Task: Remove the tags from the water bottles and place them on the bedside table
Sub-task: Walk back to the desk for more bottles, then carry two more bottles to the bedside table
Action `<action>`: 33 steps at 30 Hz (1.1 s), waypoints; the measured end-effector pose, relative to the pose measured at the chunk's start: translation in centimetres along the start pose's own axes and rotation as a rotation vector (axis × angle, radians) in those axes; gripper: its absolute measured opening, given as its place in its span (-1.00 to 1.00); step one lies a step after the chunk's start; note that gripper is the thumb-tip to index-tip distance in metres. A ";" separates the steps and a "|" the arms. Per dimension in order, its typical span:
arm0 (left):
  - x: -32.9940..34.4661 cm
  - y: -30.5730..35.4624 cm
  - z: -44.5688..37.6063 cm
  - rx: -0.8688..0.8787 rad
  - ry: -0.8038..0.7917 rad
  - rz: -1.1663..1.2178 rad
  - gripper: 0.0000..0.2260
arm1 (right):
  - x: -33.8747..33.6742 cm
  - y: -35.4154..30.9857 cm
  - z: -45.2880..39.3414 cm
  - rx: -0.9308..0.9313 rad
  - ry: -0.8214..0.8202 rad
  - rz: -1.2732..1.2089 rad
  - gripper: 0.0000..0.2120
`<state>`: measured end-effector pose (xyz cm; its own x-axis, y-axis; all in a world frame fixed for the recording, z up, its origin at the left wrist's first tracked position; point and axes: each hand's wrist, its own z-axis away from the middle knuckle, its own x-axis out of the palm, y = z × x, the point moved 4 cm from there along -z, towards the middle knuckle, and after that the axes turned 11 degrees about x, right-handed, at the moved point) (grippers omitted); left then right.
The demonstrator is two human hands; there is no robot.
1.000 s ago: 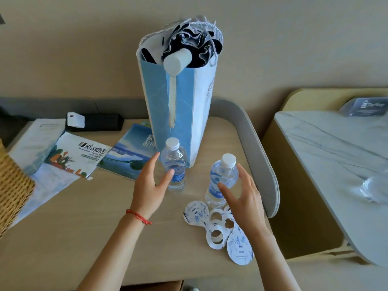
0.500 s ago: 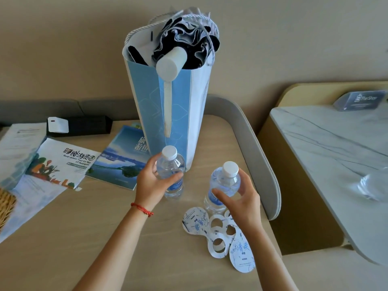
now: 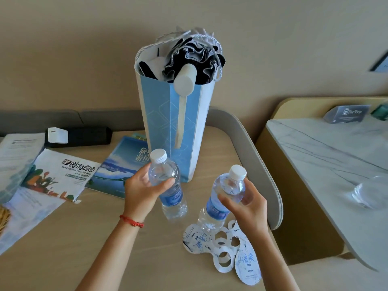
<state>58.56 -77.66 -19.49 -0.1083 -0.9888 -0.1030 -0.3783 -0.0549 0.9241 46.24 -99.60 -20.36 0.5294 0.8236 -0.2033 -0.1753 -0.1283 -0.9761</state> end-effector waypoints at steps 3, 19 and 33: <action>-1.1 1.0 0.0 0.007 -0.004 0.028 -0.69 | 0.4 -1.1 0.9 -0.011 -0.029 -0.041 -0.50; 0.0 1.9 4.1 -0.120 -0.403 0.390 -0.66 | -1.5 -1.4 11.9 0.011 0.234 -0.159 -0.66; 10.0 6.8 12.9 -0.135 -0.826 0.522 -0.74 | -11.3 1.4 26.0 0.087 0.703 -0.175 -0.58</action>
<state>43.00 -86.13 -18.99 -0.8595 -0.4877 0.1529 0.0027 0.2948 0.9556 18.41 -94.69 -17.42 0.9587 0.2745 -0.0742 -0.0889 0.0414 -0.9952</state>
